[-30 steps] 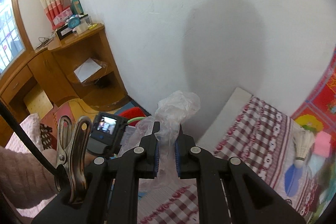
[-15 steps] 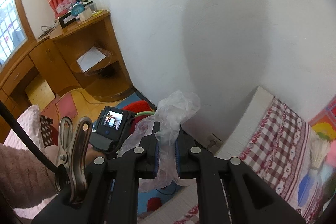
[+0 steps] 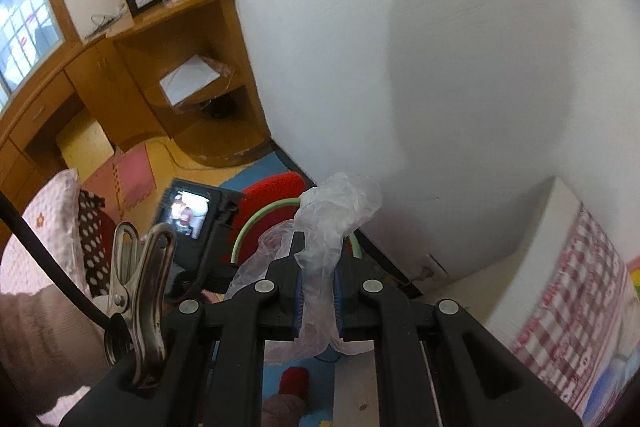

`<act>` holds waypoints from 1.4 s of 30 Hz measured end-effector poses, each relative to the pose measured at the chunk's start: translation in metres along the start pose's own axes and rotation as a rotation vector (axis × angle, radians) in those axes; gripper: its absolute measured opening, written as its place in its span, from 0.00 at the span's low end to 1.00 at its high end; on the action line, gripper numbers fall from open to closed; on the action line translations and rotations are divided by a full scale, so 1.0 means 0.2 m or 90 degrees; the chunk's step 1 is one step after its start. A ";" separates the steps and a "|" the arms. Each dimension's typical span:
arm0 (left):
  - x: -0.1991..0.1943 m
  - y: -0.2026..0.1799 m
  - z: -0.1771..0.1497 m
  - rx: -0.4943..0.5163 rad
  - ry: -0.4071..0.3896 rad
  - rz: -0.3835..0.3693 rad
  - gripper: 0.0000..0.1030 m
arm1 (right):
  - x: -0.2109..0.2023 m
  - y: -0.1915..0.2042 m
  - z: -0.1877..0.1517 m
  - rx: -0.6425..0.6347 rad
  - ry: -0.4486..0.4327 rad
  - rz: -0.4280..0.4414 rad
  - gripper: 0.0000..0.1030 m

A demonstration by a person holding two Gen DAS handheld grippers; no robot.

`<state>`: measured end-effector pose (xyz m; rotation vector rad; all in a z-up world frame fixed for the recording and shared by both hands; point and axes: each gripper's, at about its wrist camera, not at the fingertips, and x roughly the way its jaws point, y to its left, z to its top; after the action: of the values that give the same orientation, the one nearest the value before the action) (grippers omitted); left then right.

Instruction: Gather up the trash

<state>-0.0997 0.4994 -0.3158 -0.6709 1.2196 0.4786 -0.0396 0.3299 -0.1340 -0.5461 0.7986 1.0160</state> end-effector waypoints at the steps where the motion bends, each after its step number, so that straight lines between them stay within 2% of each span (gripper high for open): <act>1: -0.01 0.01 0.00 -0.004 -0.002 -0.001 0.83 | 0.03 0.01 0.01 -0.002 0.004 0.003 0.12; 15: -0.13 0.12 -0.11 -0.051 -0.005 0.008 0.83 | 0.46 0.08 0.07 0.031 0.084 0.026 0.12; 22: -0.16 0.14 -0.12 -0.058 -0.015 0.006 0.83 | 0.61 0.15 0.10 0.007 0.098 0.021 0.12; 28: -0.17 0.14 -0.13 -0.060 -0.012 0.006 0.83 | 0.73 0.19 0.10 -0.012 0.134 0.033 0.14; 30: -0.18 0.14 -0.13 -0.057 -0.013 0.010 0.83 | 0.74 0.19 0.09 -0.008 0.136 0.032 0.24; 33: -0.19 0.15 -0.12 -0.060 -0.013 0.013 0.83 | 0.74 0.16 0.08 0.008 0.132 0.040 0.31; 42: -0.24 0.11 -0.12 -0.042 -0.020 0.012 0.83 | 0.65 0.11 0.05 0.035 0.116 0.053 0.32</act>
<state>-0.1444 0.4991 -0.2798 -0.7062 1.1859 0.5440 -0.0184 0.4161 -0.2327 -0.5675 1.0154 1.0262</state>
